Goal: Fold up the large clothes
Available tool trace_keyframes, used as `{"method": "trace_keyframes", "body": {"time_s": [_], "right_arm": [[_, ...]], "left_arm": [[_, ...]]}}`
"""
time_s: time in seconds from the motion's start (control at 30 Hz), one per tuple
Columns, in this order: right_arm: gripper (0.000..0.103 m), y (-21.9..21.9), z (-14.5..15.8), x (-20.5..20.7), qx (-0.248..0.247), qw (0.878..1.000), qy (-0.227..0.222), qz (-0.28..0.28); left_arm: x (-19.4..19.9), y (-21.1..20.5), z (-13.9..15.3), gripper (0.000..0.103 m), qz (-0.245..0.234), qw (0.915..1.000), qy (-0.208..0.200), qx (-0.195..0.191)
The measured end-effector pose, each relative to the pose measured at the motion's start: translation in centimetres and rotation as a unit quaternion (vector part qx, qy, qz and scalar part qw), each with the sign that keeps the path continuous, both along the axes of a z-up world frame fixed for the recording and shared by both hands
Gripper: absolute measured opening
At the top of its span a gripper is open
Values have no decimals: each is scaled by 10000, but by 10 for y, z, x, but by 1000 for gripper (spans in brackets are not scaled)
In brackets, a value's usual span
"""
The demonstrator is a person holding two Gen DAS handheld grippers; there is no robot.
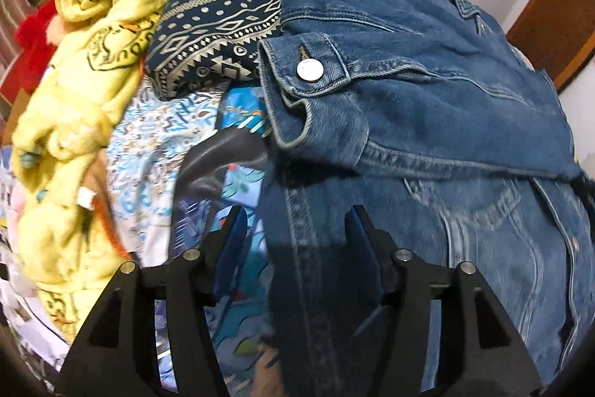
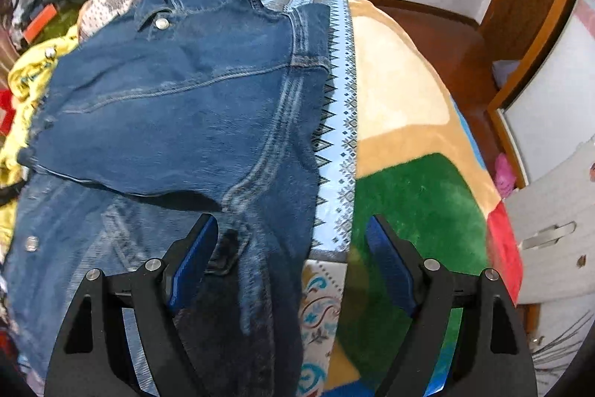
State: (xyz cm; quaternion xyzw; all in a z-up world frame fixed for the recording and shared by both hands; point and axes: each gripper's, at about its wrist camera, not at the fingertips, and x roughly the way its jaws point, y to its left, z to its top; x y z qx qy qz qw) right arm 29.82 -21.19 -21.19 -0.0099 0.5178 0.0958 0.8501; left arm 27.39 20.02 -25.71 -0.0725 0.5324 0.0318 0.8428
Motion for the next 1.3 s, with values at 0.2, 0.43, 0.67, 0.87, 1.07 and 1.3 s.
{"method": "trace_keyframes", "body": {"time_s": [0.2,0.43,0.67,0.87,1.07,1.3], "right_arm": [[80,-2,17,-7,573,9983,-76,-77],[81,-5,5,-39,965,9949,232,-177],[82,-11,-11,-79,1297,9897,500,-354],[82,-21,-14,-95,1552,9850,595,-471],[71,-26,-16,-111,1674,9831,517,-533],[45,-28,-16,-113,1802,9813,417,-529]], "left_arm": [[-30,8,27,72,225,9991,-249,-266],[-64,3,22,76,390,9971,-157,-641],[-95,-3,-1,76,475,9898,141,-1338],[-120,-4,-3,76,721,9789,-56,-1912],[-136,-22,15,60,392,9859,-324,-1597],[-138,-18,22,24,443,9888,-448,-1356]]}}
